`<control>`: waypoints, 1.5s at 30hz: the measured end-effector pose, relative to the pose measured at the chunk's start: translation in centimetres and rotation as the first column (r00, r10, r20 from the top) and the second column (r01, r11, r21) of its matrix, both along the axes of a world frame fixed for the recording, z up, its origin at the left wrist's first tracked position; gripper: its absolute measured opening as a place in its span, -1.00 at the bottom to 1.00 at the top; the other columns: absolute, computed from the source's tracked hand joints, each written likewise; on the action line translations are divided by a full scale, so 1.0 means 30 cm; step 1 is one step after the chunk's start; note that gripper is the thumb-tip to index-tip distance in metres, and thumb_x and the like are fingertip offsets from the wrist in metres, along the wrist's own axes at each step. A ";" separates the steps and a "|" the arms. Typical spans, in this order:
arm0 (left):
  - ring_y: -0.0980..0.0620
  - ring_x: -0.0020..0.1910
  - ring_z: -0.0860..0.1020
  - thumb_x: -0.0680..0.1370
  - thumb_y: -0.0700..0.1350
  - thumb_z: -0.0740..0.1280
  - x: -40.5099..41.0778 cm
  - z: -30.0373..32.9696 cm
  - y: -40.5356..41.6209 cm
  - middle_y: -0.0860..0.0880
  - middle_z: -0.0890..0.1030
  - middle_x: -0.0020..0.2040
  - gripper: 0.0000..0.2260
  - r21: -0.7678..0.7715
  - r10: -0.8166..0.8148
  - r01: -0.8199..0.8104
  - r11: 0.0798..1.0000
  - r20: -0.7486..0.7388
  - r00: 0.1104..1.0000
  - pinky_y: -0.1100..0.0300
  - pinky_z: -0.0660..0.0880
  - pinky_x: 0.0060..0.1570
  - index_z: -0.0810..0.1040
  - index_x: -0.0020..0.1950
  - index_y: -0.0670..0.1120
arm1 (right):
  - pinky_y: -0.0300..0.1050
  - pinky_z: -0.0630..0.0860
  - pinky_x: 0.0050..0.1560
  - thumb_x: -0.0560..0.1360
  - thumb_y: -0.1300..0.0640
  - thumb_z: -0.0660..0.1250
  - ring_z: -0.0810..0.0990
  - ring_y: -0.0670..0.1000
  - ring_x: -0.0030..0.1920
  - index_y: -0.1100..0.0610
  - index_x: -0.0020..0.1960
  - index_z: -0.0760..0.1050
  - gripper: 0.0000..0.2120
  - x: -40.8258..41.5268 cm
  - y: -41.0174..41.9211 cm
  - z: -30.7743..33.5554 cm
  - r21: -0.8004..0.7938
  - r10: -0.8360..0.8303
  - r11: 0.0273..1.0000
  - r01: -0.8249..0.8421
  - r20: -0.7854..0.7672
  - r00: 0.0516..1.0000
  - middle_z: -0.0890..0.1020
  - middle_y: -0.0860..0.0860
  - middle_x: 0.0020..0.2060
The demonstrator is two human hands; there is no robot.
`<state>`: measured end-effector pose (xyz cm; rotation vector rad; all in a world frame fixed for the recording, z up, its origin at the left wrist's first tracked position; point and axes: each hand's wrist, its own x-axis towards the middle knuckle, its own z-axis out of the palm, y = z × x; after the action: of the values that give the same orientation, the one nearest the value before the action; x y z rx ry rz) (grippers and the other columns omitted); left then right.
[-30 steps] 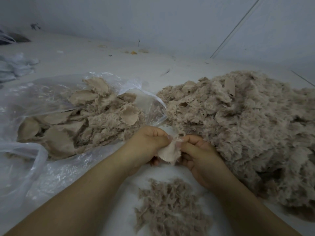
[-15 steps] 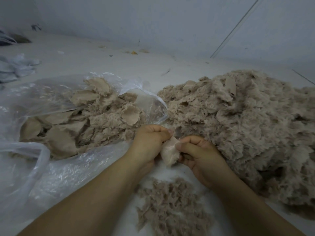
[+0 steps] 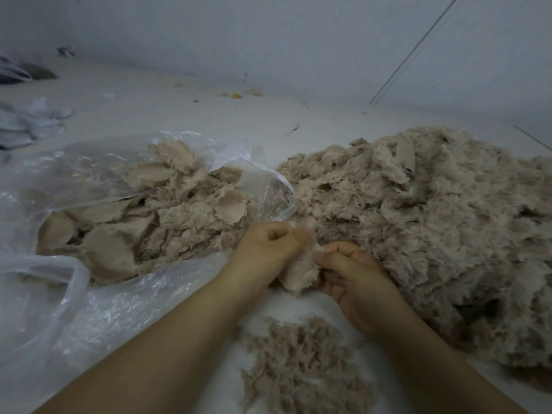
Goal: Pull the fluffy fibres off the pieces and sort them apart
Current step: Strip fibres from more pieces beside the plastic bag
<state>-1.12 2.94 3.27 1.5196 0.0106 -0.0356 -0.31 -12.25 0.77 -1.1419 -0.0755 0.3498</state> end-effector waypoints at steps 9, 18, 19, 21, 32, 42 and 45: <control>-0.02 -0.42 0.58 0.55 -0.15 0.39 -0.003 -0.009 0.004 -0.19 0.66 -0.34 -0.78 -0.038 0.031 -0.029 0.999 0.041 0.999 0.24 0.47 -0.46 0.67 -0.24 -0.23 | -0.18 0.56 -0.30 0.46 0.12 0.39 0.56 -0.08 -0.40 0.16 -0.23 0.60 -0.87 -0.004 -0.001 0.017 -0.018 0.057 0.998 -0.056 0.063 0.996 0.60 0.04 -0.41; 0.04 -0.64 0.30 0.61 -0.14 0.31 -0.002 0.002 0.003 -0.15 0.43 -0.49 -0.71 -0.068 0.112 -0.111 0.992 0.024 0.993 0.31 0.24 -0.62 0.55 -0.29 -0.23 | -0.24 0.51 -0.47 0.54 0.35 0.27 0.59 -0.05 -0.45 0.15 -0.30 0.55 -0.72 0.005 0.009 0.011 -0.031 -0.103 0.994 0.101 -0.074 0.992 0.62 0.08 -0.42; 0.04 -0.64 0.31 0.60 -0.14 0.32 -0.001 0.003 0.003 -0.16 0.46 -0.48 -0.74 -0.062 0.096 -0.095 0.994 0.021 0.995 0.31 0.26 -0.62 0.54 -0.26 -0.20 | -0.23 0.51 -0.47 0.55 0.35 0.27 0.59 -0.05 -0.45 0.16 -0.27 0.53 -0.75 0.000 0.015 0.020 -0.023 -0.110 0.994 0.109 -0.094 0.989 0.62 0.08 -0.42; 0.02 -0.62 0.37 0.58 -0.17 0.35 0.000 0.004 0.009 -0.17 0.51 -0.45 -0.86 -0.064 0.059 -0.058 0.996 0.013 0.998 0.29 0.30 -0.61 0.53 -0.17 -0.16 | -0.23 0.52 -0.46 0.56 0.34 0.26 0.58 -0.04 -0.44 0.16 -0.29 0.55 -0.73 -0.002 0.018 0.027 -0.029 -0.118 0.993 0.115 -0.108 0.987 0.62 0.10 -0.40; -0.08 -0.21 0.53 0.51 -0.30 0.24 0.053 0.053 0.236 -0.04 0.61 -0.24 -0.81 0.423 0.385 -0.766 0.483 0.683 0.620 0.14 0.43 -0.23 0.59 -0.07 -0.06 | -0.23 0.53 -0.37 0.59 0.29 0.24 0.32 -0.13 -0.54 0.21 -0.19 0.53 -0.80 -0.007 0.020 0.029 -0.103 -0.119 0.988 0.113 -0.053 0.991 0.36 -0.06 -0.58; -0.30 -0.02 0.38 0.35 -0.29 0.13 0.059 0.029 0.205 -0.28 0.45 -0.09 -0.83 0.777 0.181 -0.628 0.034 0.613 0.769 -0.13 0.30 -0.05 0.49 -0.29 -0.31 | -0.23 0.54 -0.33 0.55 0.28 0.27 0.30 -0.12 -0.52 0.21 -0.20 0.56 -0.83 -0.013 0.017 0.026 -0.089 -0.100 0.991 0.097 -0.024 0.995 0.30 -0.02 -0.54; -0.24 -0.06 0.41 0.38 -0.34 0.33 0.049 0.022 0.153 -0.22 0.47 -0.15 -0.95 0.746 0.057 -0.644 0.167 0.645 0.762 -0.12 0.41 -0.12 0.54 -0.29 -0.29 | -0.23 0.54 -0.33 0.56 0.28 0.26 0.31 -0.13 -0.52 0.23 -0.16 0.54 -0.85 -0.013 0.017 0.028 -0.103 -0.090 0.991 0.088 -0.013 0.996 0.34 -0.05 -0.56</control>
<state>0.37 7.52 3.93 2.7351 0.0071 0.9832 -0.71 -11.73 1.62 -1.2396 0.0094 0.2873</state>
